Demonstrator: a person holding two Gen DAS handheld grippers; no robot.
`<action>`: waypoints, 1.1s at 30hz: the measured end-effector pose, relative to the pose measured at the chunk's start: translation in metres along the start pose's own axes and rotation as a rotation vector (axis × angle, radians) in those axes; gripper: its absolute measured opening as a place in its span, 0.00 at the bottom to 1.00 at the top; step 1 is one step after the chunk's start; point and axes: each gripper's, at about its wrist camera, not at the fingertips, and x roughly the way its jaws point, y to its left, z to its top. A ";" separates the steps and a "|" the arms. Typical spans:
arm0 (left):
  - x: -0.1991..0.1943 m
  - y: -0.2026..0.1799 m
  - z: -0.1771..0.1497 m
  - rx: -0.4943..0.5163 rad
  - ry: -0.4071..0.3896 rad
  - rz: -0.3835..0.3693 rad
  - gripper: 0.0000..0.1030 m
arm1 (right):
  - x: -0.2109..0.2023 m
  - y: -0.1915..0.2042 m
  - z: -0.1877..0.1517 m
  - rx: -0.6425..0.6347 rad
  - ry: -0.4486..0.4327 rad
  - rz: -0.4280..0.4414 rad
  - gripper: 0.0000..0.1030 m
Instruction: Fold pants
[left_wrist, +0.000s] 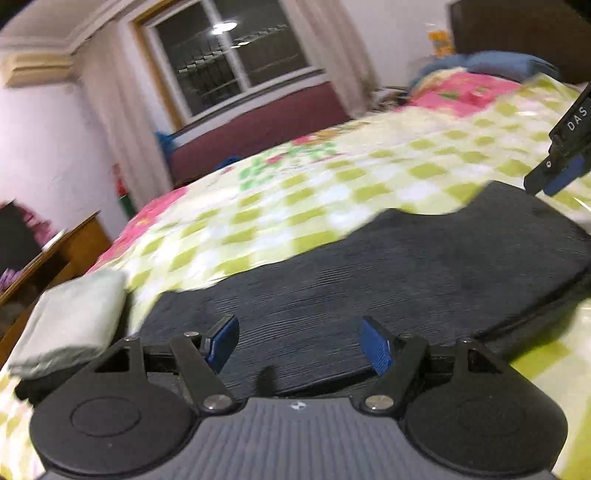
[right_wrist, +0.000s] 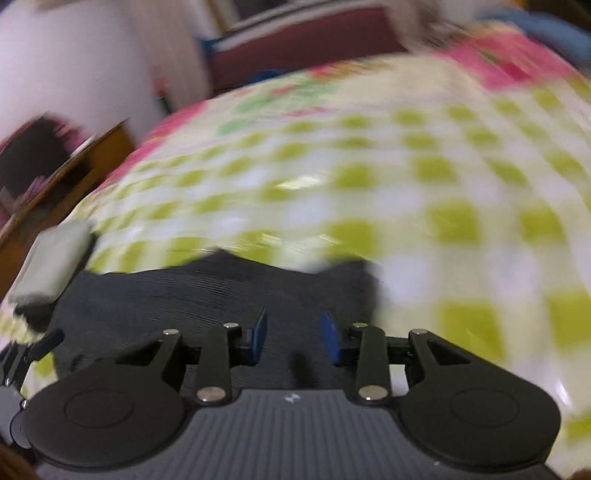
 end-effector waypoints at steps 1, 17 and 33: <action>0.001 -0.007 0.003 0.023 0.001 -0.013 0.82 | 0.000 -0.012 -0.003 0.041 0.018 0.006 0.35; 0.000 -0.068 0.038 0.198 0.023 -0.122 0.82 | 0.019 -0.088 -0.022 0.292 0.136 0.442 0.42; 0.016 -0.070 0.043 0.202 0.039 -0.158 0.82 | 0.086 -0.104 0.017 0.272 0.170 0.486 0.41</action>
